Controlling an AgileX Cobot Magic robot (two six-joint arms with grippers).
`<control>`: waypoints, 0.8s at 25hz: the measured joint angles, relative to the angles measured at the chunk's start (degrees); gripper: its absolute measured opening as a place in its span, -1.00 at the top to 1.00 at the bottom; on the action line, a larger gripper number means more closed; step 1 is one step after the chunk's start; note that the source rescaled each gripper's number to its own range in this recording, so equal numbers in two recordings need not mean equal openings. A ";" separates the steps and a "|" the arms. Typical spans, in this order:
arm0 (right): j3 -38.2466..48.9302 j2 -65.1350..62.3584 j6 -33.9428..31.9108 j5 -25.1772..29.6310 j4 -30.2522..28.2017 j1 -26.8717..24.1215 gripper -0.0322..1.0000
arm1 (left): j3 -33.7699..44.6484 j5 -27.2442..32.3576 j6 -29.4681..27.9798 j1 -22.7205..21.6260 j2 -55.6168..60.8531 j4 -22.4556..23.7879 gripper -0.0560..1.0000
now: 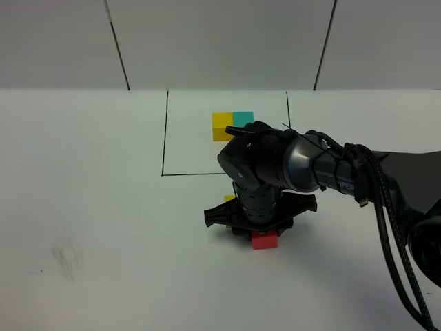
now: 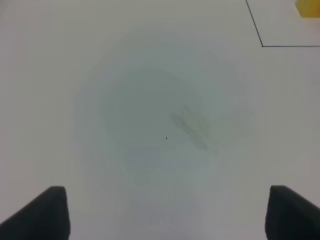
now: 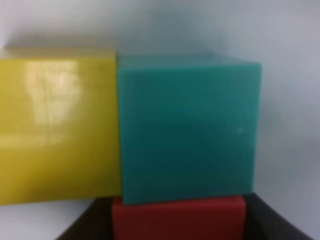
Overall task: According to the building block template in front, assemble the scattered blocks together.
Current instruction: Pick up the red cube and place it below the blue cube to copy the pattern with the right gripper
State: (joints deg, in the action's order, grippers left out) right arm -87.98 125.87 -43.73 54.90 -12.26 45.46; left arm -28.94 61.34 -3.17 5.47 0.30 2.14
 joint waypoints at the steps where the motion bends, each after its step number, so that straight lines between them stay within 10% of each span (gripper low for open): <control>1: 0.00 0.06 0.00 0.00 -0.04 0.00 0.52 | 0.00 0.00 0.00 0.00 0.00 0.00 -0.73; 20: -0.41 0.60 0.82 0.37 0.62 -0.06 0.52 | 0.00 0.00 0.00 0.00 0.00 0.00 -0.73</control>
State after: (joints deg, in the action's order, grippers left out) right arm -88.39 126.46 -42.92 55.27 -11.63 45.39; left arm -28.94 61.34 -3.17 5.47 0.30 2.14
